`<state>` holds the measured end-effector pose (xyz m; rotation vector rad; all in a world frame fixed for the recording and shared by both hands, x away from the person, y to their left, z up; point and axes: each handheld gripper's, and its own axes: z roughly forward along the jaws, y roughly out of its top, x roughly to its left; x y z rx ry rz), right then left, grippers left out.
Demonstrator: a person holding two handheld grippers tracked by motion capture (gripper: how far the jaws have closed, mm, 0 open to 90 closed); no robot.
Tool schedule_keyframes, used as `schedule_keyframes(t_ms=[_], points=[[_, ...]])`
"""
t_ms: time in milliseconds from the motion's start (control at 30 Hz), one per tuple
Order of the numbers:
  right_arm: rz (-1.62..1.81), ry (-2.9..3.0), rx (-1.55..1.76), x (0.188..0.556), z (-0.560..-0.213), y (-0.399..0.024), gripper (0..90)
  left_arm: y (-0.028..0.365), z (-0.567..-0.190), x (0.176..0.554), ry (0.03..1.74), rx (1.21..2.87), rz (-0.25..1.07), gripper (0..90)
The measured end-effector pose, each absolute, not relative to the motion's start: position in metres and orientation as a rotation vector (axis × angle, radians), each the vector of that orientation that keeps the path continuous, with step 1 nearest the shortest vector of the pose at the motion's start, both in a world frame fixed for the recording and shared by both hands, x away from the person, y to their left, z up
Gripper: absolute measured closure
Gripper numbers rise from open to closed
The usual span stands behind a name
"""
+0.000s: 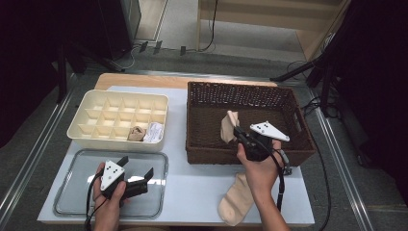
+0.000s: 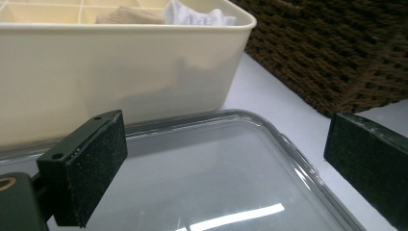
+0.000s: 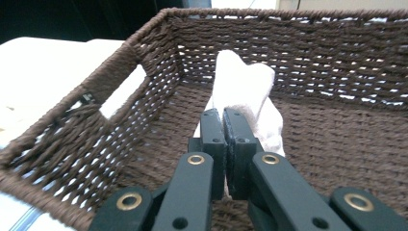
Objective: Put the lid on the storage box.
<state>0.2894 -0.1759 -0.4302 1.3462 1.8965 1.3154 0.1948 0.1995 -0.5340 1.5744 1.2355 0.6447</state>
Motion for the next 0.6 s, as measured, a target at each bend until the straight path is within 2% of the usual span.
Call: schedule_keyframes(t_ms=[367, 600], points=[[1.424, 1.850, 1.277, 0.262, -0.404, -0.182, 89.9, 0.186, -0.516, 0.187, 1.172, 1.591, 0.622, 1.6], [1.488, 1.829, 1.234, 0.229, -0.383, -0.190, 89.9, 0.173, -0.503, 0.178, 1.098, 1.591, 0.584, 1.6]])
